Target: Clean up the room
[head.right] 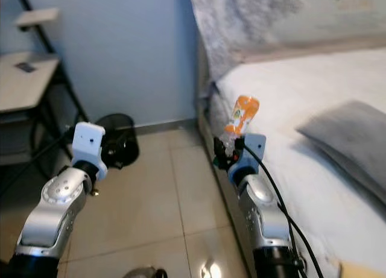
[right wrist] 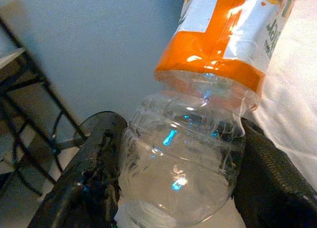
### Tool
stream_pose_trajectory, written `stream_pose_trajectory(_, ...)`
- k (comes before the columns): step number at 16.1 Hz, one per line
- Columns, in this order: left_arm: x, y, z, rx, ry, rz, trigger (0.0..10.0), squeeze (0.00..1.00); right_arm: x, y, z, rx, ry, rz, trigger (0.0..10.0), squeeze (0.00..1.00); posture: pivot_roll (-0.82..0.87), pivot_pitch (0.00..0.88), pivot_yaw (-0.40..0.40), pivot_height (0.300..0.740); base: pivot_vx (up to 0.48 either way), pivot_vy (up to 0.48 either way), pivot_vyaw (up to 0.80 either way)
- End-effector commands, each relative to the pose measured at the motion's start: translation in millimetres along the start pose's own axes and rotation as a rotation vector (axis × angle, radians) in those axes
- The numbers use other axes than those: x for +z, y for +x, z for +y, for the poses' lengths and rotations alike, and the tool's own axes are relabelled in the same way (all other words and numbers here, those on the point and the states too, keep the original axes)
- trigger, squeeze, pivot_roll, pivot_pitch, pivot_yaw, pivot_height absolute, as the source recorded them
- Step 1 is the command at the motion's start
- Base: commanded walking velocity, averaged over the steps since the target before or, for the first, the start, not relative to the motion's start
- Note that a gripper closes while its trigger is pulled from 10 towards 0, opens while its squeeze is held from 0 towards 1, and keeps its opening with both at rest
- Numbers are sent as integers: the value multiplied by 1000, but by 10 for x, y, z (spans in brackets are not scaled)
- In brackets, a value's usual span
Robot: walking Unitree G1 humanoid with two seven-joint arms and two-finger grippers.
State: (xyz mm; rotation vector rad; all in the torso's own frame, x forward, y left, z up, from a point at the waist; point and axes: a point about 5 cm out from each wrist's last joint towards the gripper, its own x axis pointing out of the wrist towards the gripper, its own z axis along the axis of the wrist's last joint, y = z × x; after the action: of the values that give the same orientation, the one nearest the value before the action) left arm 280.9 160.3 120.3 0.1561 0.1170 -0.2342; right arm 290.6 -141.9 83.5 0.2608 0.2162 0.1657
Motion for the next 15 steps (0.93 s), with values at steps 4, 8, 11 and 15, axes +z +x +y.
stream_pose_trajectory(4, 24, 18, 49, 3, 14, -10, 10000, 0, 80, 53, 127, 41, -48, -5, 10000, 0, 33, 0, 94, 740, 332, 0, 0)
stream_pose_trajectory(8, 14, 12, 67, 14, -4, -11, 10000, 0, 87, 58, 94, 39, -81, -3, 10000, 0, 35, 0, 86, 740, 355, 0, 0)
stream_pose_trajectory(11, -16, -2, 78, 33, -40, 3, 10000, 0, 109, 85, 94, 52, -118, -10, 10000, 0, 41, 0, 72, 740, 359, 0, 0)
stream_pose_trajectory(15, 2, -13, 87, 41, -35, -6, 10000, 0, 102, 118, 54, 67, -121, 6, 10000, 0, 53, 0, 44, 740, 382, 0, 800)
